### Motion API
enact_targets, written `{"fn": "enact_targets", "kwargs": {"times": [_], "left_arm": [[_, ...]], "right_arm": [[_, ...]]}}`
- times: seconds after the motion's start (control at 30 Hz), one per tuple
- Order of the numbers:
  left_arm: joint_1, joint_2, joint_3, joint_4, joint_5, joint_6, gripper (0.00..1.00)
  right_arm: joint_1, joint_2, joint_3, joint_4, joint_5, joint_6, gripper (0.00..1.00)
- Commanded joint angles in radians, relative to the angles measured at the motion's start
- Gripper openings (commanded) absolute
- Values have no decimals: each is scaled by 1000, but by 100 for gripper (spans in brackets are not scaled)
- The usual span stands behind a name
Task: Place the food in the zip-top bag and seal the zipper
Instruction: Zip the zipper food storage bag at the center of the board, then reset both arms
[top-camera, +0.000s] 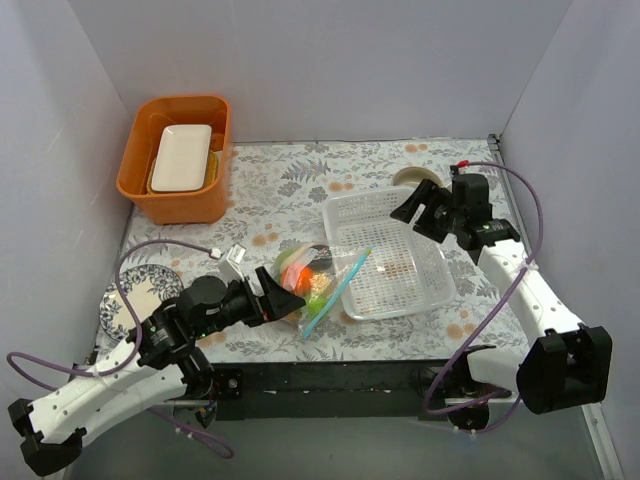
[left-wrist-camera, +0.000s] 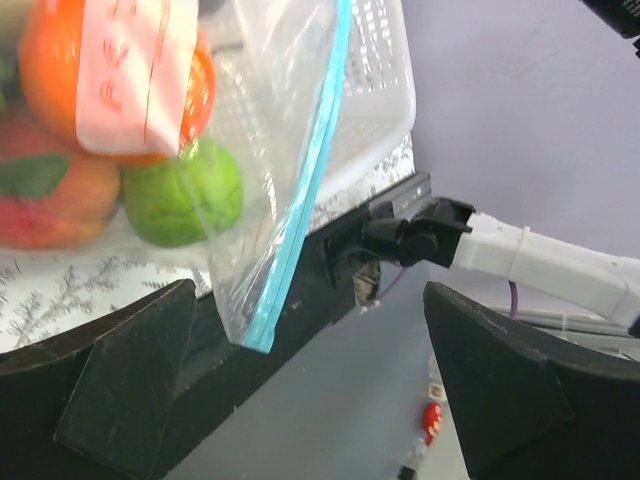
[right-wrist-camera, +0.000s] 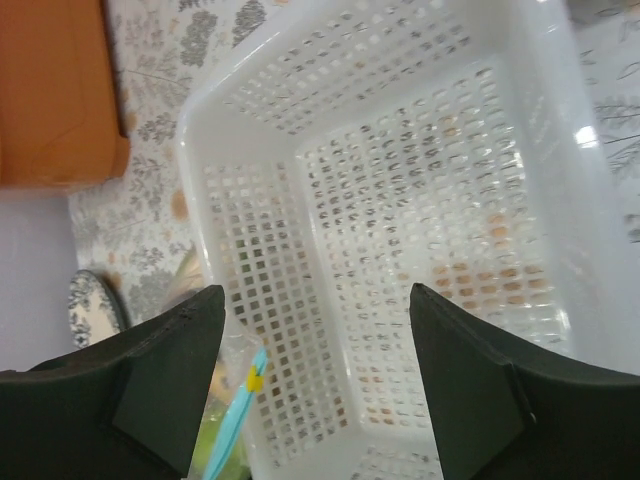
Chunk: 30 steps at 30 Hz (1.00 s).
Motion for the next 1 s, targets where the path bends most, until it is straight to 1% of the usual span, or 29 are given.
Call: {"fn": "enact_targets", "kwargs": {"times": [0.0,0.07,0.1,0.17,0.23,0.3,0.33,0.43,0.53,0.57,0.63,0.67,0.73,0.77,0.8,0.83,0.97], "left_arm": [[-4,114,168,-143,-176,186,98],[0,167,255,-157,-209,240,98],[0,213,280,-154,-238,263,98],[0,258,346,-142,-263,324,98],[6,342,387,-108,-279,381,98],[22,405,453,-66,-257,426,98],[33,461,478,-53,-219,444,98],[94,549,570,-39,-160,496,98],[188,595,633,-57,-122,525,98],[250,602,639,-61,-65,547,98],[318,608,651,-68,-8,565,98],[391,612,654,-68,45,575,98],[464,622,670,-74,99,588,98],[525,628,673,-76,125,594,98],[553,637,676,-79,189,608,98],[602,644,687,-84,205,608,98],[688,683,694,-91,260,627,98]], "right_arm": [[-67,46,109,-142,3,-216,82],[-81,75,137,-173,-2,-265,82],[-89,84,166,-205,6,-300,82],[-95,100,184,-225,19,-334,82],[-104,110,212,-256,50,-366,83],[-112,115,227,-269,65,-386,83],[-114,117,238,-279,67,-401,84],[-117,117,260,-302,76,-417,83],[-120,110,267,-331,90,-429,85],[-121,110,267,-334,99,-437,86],[-124,100,263,-342,108,-443,87],[-126,97,255,-345,115,-449,88],[-129,90,247,-343,121,-457,88],[-129,87,241,-343,124,-458,88],[-129,87,241,-343,124,-469,88],[-127,86,238,-340,122,-471,87],[-129,80,240,-319,138,-480,86]]}}
